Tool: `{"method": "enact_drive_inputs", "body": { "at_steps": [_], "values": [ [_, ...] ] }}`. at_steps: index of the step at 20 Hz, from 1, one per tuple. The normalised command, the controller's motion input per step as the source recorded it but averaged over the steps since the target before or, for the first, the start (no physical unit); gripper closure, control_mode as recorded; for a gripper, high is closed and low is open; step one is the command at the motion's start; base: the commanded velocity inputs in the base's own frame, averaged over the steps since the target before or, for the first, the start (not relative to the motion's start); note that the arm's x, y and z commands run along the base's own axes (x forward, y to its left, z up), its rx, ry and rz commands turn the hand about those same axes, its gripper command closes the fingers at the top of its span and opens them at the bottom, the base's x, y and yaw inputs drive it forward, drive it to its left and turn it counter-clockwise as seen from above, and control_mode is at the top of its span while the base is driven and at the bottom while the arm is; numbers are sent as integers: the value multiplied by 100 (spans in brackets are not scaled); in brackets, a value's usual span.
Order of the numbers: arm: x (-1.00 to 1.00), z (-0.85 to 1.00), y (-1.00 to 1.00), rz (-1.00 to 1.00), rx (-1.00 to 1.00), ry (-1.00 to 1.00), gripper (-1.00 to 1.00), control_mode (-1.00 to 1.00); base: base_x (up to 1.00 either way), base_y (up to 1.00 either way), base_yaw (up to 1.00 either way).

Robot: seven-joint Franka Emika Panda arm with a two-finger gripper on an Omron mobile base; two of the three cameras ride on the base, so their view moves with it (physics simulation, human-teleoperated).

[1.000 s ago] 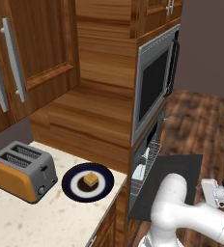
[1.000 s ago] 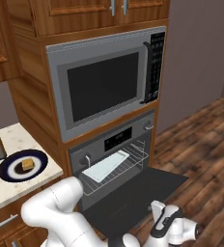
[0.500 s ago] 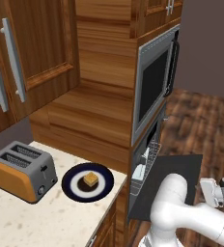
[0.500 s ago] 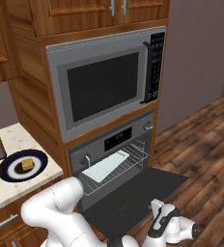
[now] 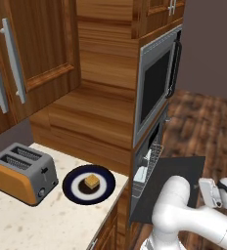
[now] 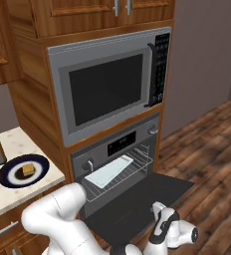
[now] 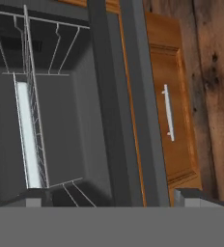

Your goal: Take the baked cake out of the oven and place it on the plate for cooling. Then close the oven door.

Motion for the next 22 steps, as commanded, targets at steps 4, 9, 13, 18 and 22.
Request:
{"method": "enact_drive_inputs", "body": {
  "at_steps": [4,9,13,18,22],
  "values": [
    [24,-17,0,1,8,-4,-100,-100,0,0,0],
    [21,-22,0,2,9,-3,-100,-100,0,0,0],
    [20,-23,0,2,8,-2,-100,-100,0,0,0],
    [22,-3,0,3,16,-4,-100,-100,0,0,0],
    [13,0,0,6,30,-13,-100,-100,0,0,0]
  ]
}}
